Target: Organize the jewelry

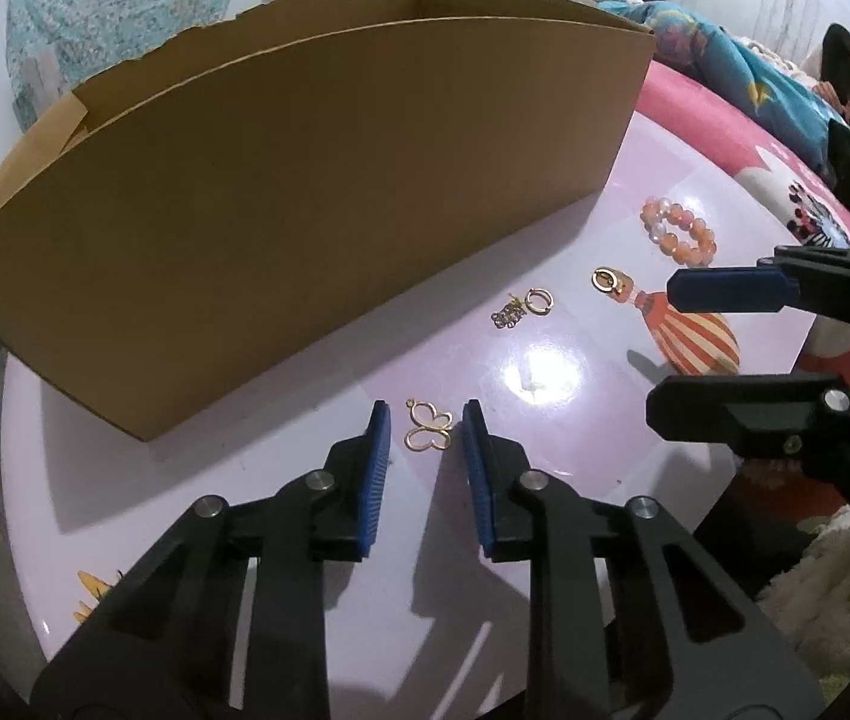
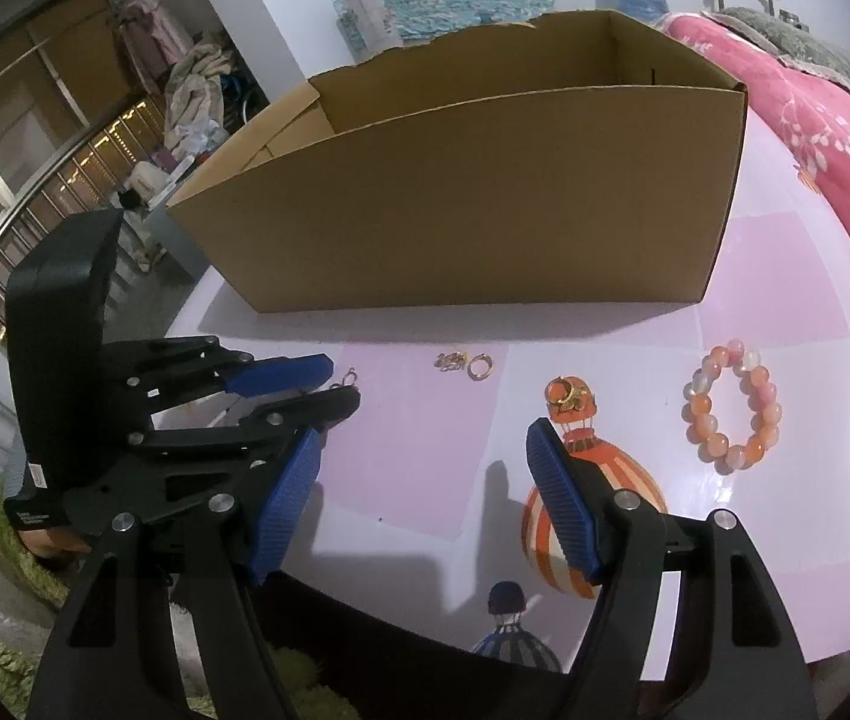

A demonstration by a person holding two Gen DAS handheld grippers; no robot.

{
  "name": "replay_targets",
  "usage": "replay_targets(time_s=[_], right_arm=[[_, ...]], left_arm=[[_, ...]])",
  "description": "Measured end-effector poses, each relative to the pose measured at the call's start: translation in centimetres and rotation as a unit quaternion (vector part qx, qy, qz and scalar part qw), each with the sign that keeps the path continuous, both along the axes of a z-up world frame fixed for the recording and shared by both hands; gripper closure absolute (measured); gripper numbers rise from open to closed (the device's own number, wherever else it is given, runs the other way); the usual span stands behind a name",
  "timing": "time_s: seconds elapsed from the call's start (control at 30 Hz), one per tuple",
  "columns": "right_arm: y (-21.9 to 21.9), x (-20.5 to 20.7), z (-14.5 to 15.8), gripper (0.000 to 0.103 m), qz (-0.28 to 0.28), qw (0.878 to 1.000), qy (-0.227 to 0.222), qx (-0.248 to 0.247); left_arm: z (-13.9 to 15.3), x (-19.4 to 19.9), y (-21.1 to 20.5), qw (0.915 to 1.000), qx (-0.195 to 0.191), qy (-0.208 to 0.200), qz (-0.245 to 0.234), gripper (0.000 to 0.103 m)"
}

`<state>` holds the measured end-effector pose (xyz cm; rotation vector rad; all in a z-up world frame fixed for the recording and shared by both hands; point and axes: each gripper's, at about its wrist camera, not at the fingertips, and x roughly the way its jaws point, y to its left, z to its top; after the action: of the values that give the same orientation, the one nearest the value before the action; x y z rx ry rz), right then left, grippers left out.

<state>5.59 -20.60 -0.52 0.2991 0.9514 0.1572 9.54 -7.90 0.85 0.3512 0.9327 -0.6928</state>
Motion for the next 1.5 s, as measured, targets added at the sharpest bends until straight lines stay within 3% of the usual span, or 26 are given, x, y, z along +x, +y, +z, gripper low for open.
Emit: replay_targets(time_s=[0.17,0.27,0.97,1.0,1.07,1.23,1.5], right_arm=[[-0.6,0.1,-0.4,0.034,-0.006,1.0,0.004,0.004],[-0.8,0.1,-0.5,0.034,-0.011,1.0,0.005,0.007],[-1.5,-1.2,-0.1,0.034,-0.028,1.0,0.003,-0.013],[-1.6,-1.4,-0.2,0.035,-0.03,0.999,0.005,-0.016],[-1.7,-1.5,-0.4,0.042,-0.033,0.999,0.011,-0.018],[-2.1,-1.1,-1.0,0.05,-0.043,0.999,0.019,-0.022],[-1.7,-0.2,-0.4,0.05,-0.034,0.999,0.009,-0.028]], left_arm=[[0.0,-0.1,-0.2,0.9998,0.009,-0.008,-0.016,0.08],[0.0,-0.2,-0.2,0.9996,0.012,-0.01,-0.024,0.091],[0.4,-0.9,0.6,0.9998,0.001,-0.011,-0.019,0.091],[0.4,-0.9,0.8,0.9998,-0.002,-0.009,-0.017,0.091],[0.4,-0.8,1.0,0.9999,-0.005,-0.004,-0.012,0.101],[0.1,-0.2,1.4,0.9998,-0.013,0.011,0.005,0.101],[0.9,0.0,3.0,0.9982,-0.046,0.032,0.019,0.101]])
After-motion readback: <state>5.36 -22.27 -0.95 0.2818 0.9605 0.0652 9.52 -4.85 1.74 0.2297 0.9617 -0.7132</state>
